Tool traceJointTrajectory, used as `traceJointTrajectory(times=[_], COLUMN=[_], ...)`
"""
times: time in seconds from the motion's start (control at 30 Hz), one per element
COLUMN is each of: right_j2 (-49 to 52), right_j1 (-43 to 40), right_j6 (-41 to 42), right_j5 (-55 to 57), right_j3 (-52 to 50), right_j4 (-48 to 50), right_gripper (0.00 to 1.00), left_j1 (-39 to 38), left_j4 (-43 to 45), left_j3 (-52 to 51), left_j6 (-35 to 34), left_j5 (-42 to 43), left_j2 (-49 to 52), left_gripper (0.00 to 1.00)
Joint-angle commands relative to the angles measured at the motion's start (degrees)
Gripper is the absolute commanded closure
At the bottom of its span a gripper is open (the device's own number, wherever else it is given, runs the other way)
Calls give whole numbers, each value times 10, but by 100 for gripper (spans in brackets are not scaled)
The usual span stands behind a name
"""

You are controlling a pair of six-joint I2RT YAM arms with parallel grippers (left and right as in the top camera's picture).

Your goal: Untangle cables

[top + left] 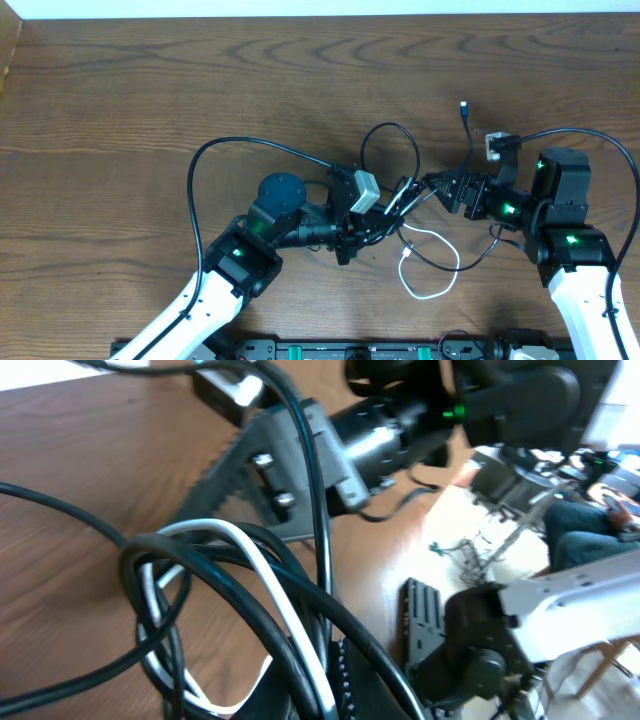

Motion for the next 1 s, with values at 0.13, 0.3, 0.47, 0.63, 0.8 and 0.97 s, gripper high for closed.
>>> traceJointTrajectory(times=[0.13,0.3,0.47,0.63,0.8,0.97], right_j2=[-5,-5,-5,-5,-5,-5], right_j1=[9,9,9,8,8,8], right_j6=[-63,-119,-128,-127,-127,-127], right_j5=[-129,-192,-198,-176,-175,-174], right_j3=[8,8,8,8,8,8], right_j4=[-24,-23,-23,-23,-24,-23], right_gripper=[26,25,25,25,26,26], left_j1=[-1,-1,-1,-1,-1,-1], left_j4=[-38,-51,-51,-63,-141,-198], left_j3=[3,3,3,3,3,3], left_j6=[9,9,9,10,10,10], left_j5=[-144,-156,-156,-163,-298,-366], left_j2=[-8,-8,-8,-8,-6,6], left_gripper=[92,92,92,87,86,77])
